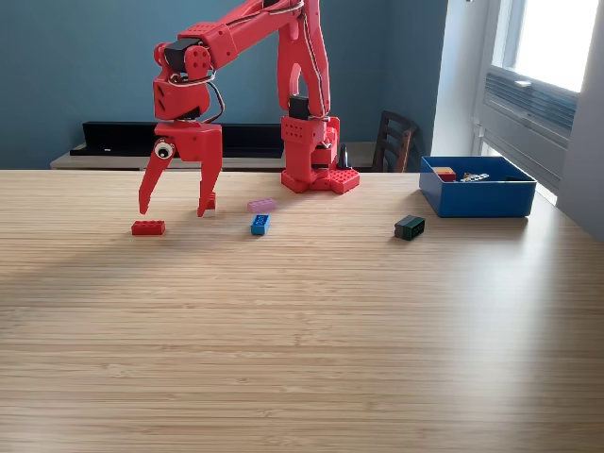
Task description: Grasp a lego block and put it in the bin.
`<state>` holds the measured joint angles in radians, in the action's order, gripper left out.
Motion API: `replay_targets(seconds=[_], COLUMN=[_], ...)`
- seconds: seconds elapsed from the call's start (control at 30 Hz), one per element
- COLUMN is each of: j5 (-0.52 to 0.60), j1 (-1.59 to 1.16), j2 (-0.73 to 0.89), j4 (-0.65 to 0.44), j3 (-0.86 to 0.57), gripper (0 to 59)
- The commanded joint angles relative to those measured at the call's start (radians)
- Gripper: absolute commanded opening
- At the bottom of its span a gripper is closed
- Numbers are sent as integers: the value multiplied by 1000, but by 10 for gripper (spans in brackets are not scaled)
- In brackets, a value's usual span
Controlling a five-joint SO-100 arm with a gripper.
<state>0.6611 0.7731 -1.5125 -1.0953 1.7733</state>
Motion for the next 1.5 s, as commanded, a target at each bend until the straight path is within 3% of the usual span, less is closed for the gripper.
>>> replay_targets(seconds=[0.03, 0.87, 1.5], j5=[3, 6, 20], j1=[20, 80, 127], j2=[-69, -52, 295], j4=[-25, -18, -25], j3=[-95, -192, -313], gripper=[351, 343, 321])
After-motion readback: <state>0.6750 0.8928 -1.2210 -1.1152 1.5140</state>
